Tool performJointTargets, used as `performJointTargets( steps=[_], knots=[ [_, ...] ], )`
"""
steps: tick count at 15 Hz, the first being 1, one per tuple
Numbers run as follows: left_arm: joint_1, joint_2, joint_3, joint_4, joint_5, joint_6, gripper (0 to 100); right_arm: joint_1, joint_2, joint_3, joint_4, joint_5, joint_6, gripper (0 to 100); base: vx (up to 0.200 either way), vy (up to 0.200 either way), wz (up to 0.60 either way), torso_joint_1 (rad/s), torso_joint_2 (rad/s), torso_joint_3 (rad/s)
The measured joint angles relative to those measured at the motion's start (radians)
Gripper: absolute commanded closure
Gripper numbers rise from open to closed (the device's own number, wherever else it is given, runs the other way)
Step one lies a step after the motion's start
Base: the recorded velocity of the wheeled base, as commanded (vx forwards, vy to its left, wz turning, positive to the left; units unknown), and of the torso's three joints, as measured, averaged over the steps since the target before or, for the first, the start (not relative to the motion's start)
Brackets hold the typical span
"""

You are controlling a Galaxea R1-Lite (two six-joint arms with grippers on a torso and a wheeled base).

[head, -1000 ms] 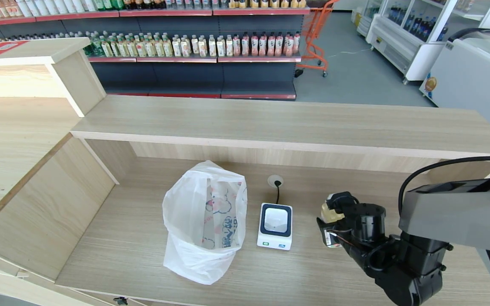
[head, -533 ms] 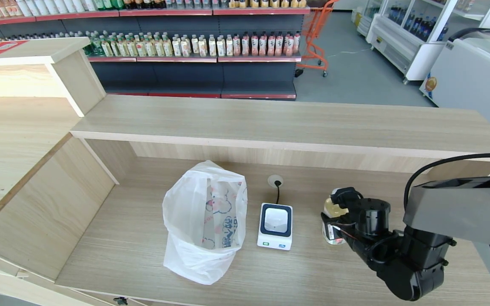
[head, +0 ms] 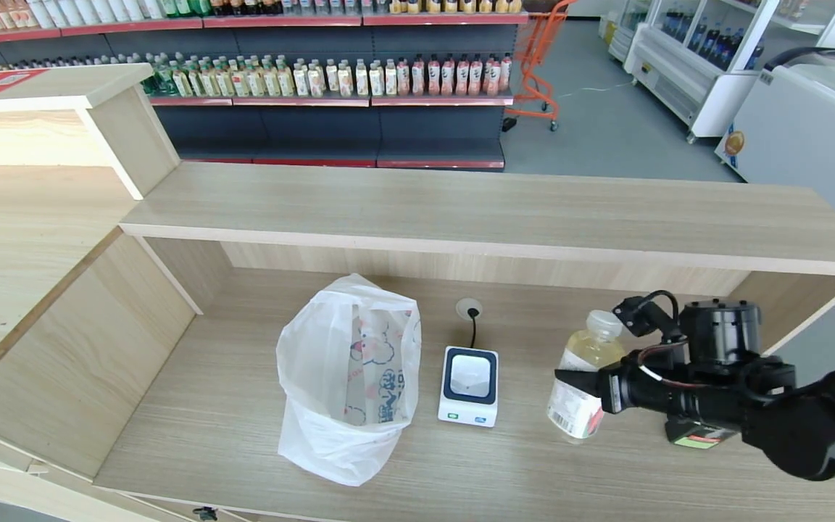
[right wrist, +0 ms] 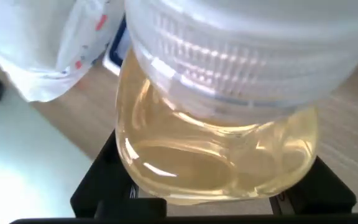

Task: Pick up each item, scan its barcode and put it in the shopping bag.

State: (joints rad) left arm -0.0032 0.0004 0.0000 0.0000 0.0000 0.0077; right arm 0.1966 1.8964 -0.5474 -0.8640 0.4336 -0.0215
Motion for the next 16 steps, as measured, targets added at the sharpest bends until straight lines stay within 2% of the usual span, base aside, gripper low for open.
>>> performJointTargets(
  steps=[1, 2, 3, 4, 9, 12, 16],
  knots=[
    [0.0, 0.0, 0.0, 0.0, 0.0, 0.0, 0, -0.051, -0.085, -0.019, 0.12, 0.2, 0.002, 100, 0.0, 0.0, 0.0, 0.0, 0.0, 0.0],
    [0.0, 0.0, 0.0, 0.0, 0.0, 0.0, 0, -0.089, -0.151, -0.034, 0.186, 0.344, 0.006, 100, 0.0, 0.0, 0.0, 0.0, 0.0, 0.0],
    [0.0, 0.0, 0.0, 0.0, 0.0, 0.0, 0, -0.118, -0.222, -0.048, 0.243, 0.448, 0.017, 100, 0.0, 0.0, 0.0, 0.0, 0.0, 0.0],
    [0.0, 0.0, 0.0, 0.0, 0.0, 0.0, 0, -0.121, -0.284, -0.058, 0.289, 0.486, 0.039, 100, 0.0, 0.0, 0.0, 0.0, 0.0, 0.0],
    [0.0, 0.0, 0.0, 0.0, 0.0, 0.0, 0, 0.015, -0.462, -0.042, 0.329, 0.509, 0.199, 100, 0.0, 0.0, 0.0, 0.0, 0.0, 0.0],
    [0.0, 0.0, 0.0, 0.0, 0.0, 0.0, 0, 0.103, -0.503, -0.016, 0.323, 0.513, 0.2, 100, 0.0, 0.0, 0.0, 0.0, 0.0, 0.0],
    [0.0, 0.0, 0.0, 0.0, 0.0, 0.0, 0, 0.131, -0.527, -0.007, 0.321, 0.569, 0.185, 100, 0.0, 0.0, 0.0, 0.0, 0.0, 0.0]
  ],
)
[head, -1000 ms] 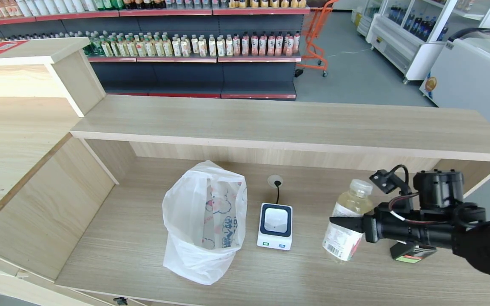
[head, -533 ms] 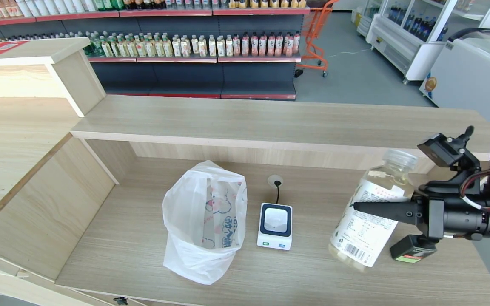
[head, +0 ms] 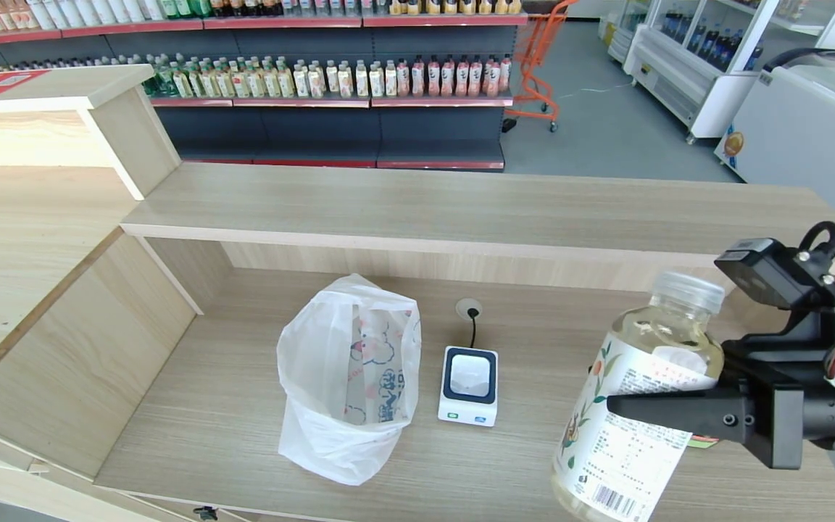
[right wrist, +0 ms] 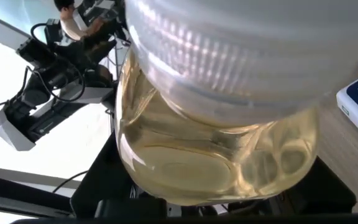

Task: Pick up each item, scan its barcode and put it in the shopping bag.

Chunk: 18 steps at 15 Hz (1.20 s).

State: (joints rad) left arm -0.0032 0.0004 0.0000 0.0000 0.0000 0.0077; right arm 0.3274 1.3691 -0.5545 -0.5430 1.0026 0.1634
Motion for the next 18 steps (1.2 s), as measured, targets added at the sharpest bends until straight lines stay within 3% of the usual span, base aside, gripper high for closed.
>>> performJointTargets(
  steps=[11, 13, 14, 17, 18],
  knots=[
    [0.0, 0.0, 0.0, 0.0, 0.0, 0.0, 0, 0.007, -0.001, 0.007, -0.001, -0.001, -0.062, 100, 0.0, 0.0, 0.0, 0.0, 0.0, 0.0],
    [0.0, 0.0, 0.0, 0.0, 0.0, 0.0, 0, 0.002, 0.005, 0.003, -0.013, -0.008, -0.129, 100, 0.0, 0.0, 0.0, 0.0, 0.0, 0.0],
    [0.0, 0.0, 0.0, 0.0, 0.0, 0.0, 0, -0.006, 0.016, 0.003, -0.036, -0.013, -0.215, 100, 0.0, 0.0, 0.0, 0.0, 0.0, 0.0],
    [0.0, 0.0, 0.0, 0.0, 0.0, 0.0, 0, -0.074, 0.127, -0.001, -0.159, -0.012, -0.773, 100, 0.0, 0.0, 0.0, 0.0, 0.0, 0.0],
    [0.0, 0.0, 0.0, 0.0, 0.0, 0.0, 0, -0.102, 0.184, -0.007, -0.193, -0.011, -0.877, 100, 0.0, 0.0, 0.0, 0.0, 0.0, 0.0]
  ],
)
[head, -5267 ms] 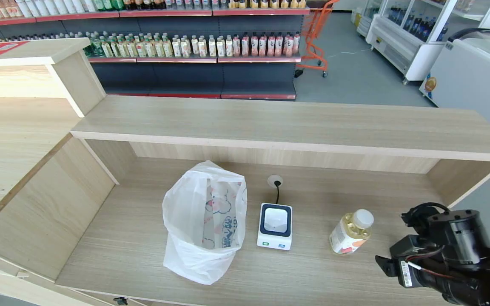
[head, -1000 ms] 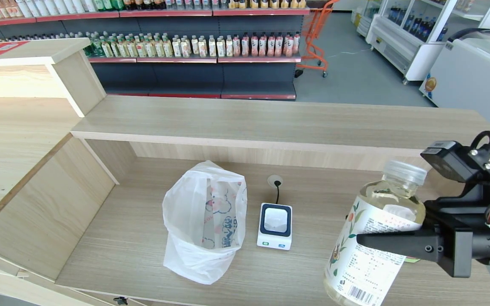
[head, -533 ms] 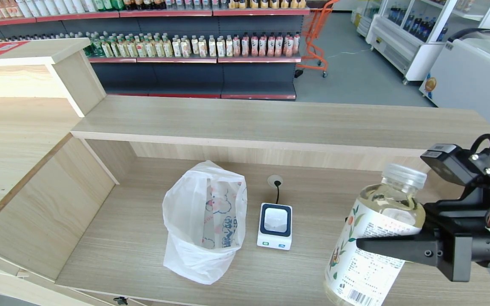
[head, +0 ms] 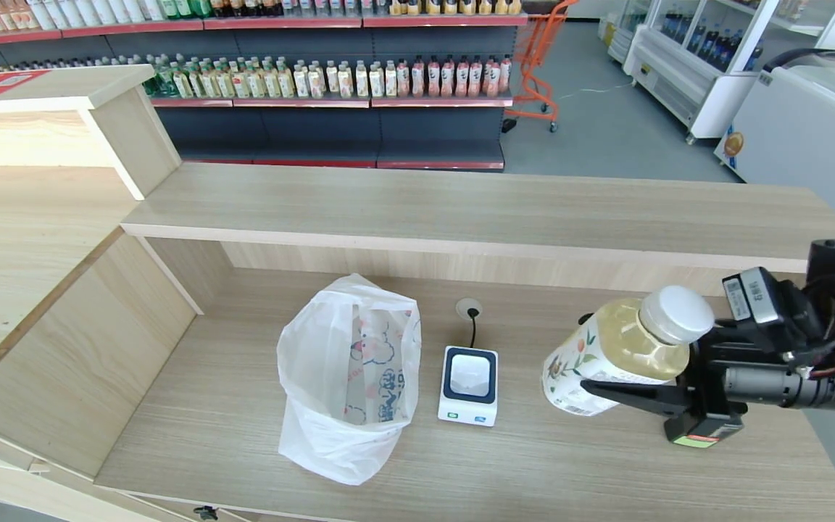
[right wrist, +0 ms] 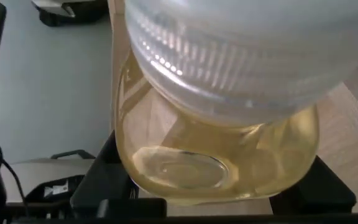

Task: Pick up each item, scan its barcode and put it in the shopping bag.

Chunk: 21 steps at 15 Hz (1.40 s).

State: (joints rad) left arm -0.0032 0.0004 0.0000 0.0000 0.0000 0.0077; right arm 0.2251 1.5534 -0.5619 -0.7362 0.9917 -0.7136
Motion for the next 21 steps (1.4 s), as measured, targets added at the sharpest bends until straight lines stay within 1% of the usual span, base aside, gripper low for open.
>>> performJointTargets(
  steps=[1, 4, 7, 9, 11, 16, 21],
  knots=[
    [0.0, 0.0, 0.0, 0.0, 0.0, 0.0, 0, -0.022, 0.059, -0.015, -0.028, 0.002, -0.072, 100, 0.0, 0.0, 0.0, 0.0, 0.0, 0.0],
    [0.0, 0.0, 0.0, 0.0, 0.0, 0.0, 0, -0.046, 0.239, -0.123, -0.097, 0.014, -0.193, 100, 0.0, 0.0, 0.0, 0.0, 0.0, 0.0],
    [0.0, 0.0, 0.0, 0.0, 0.0, 0.0, 0, -0.029, 0.388, -0.22, -0.111, 0.025, -0.328, 100, 0.0, 0.0, 0.0, 0.0, 0.0, 0.0],
    [0.0, 0.0, 0.0, 0.0, 0.0, 0.0, 0, 0.002, 0.469, -0.278, -0.114, 0.045, -0.406, 100, 0.0, 0.0, 0.0, 0.0, 0.0, 0.0],
    [0.0, 0.0, 0.0, 0.0, 0.0, 0.0, 0, 0.013, 0.53, -0.315, -0.114, 0.052, -0.43, 100, 0.0, 0.0, 0.0, 0.0, 0.0, 0.0],
    [0.0, 0.0, 0.0, 0.0, 0.0, 0.0, 0, 0.017, 0.624, -0.354, -0.115, 0.052, -0.443, 100, 0.0, 0.0, 0.0, 0.0, 0.0, 0.0],
    [0.0, 0.0, 0.0, 0.0, 0.0, 0.0, 0, 0.031, 0.699, -0.424, -0.115, 0.062, -0.522, 100, 0.0, 0.0, 0.0, 0.0, 0.0, 0.0]
  ],
)
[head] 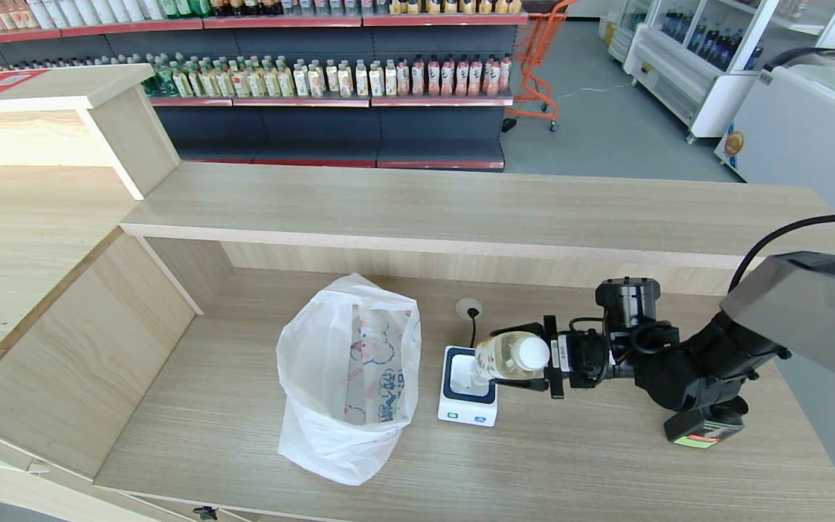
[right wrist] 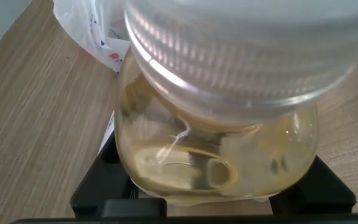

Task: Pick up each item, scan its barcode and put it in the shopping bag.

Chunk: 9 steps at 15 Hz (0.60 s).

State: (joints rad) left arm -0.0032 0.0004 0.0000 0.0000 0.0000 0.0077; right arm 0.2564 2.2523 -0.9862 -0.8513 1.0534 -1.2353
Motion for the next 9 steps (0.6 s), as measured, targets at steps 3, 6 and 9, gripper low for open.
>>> performJointTargets(
  steps=[3, 6, 9],
  knots=[
    [0.0, 0.0, 0.0, 0.0, 0.0, 0.0, 0, 0.013, 0.051, -0.071, 0.0, 0.015, -0.05, 100, 0.0, 0.0, 0.0, 0.0, 0.0, 0.0],
    [0.0, 0.0, 0.0, 0.0, 0.0, 0.0, 0, 0.029, 0.093, -0.126, -0.001, 0.016, -0.059, 100, 0.0, 0.0, 0.0, 0.0, 0.0, 0.0],
    [0.0, 0.0, 0.0, 0.0, 0.0, 0.0, 0, 0.04, 0.127, -0.161, -0.001, 0.035, -0.069, 100, 0.0, 0.0, 0.0, 0.0, 0.0, 0.0]
  ],
)
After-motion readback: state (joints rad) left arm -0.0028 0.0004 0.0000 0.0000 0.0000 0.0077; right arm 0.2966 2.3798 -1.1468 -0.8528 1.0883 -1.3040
